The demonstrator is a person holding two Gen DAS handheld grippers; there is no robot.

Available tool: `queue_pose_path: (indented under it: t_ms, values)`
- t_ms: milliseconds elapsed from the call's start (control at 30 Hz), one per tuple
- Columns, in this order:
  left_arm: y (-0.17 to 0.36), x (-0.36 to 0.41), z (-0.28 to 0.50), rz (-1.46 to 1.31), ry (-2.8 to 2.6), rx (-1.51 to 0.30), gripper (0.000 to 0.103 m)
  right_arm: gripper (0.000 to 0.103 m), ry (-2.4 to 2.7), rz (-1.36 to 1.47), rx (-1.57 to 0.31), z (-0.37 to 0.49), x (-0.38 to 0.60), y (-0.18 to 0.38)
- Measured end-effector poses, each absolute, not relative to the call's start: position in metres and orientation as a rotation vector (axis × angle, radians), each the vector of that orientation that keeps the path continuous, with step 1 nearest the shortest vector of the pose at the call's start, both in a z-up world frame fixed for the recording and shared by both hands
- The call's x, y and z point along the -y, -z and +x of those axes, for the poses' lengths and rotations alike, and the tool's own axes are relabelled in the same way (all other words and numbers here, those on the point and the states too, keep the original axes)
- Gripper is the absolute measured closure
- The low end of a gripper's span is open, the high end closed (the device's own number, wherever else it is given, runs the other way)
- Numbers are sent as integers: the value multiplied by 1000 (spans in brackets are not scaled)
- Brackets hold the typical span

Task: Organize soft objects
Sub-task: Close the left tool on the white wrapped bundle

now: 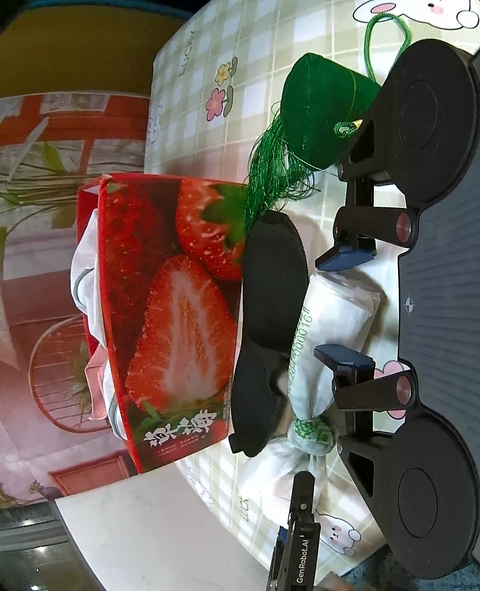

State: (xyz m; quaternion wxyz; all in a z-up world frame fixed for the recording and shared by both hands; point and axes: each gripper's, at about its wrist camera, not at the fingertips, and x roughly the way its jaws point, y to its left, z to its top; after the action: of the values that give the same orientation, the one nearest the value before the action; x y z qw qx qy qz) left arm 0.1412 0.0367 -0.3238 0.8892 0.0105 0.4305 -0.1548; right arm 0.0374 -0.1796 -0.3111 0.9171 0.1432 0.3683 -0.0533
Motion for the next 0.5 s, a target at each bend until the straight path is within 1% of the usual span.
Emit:
queue_pose_path:
  t_ms: [133,267,433,500]
  values:
    - [315,-46,138,-47,322,-848,40,63,105,302,-762,37,181,312]
    - [310,-49,138,-91,327,-814,36,63,100,301,-772,39,179,313]
    - [318,-47,144,-100,338,-840,36,63,96,300,-778,39,179,314]
    - [321,-47,144,-109,353,-847,39,63,95,303,-779,39,179,314]
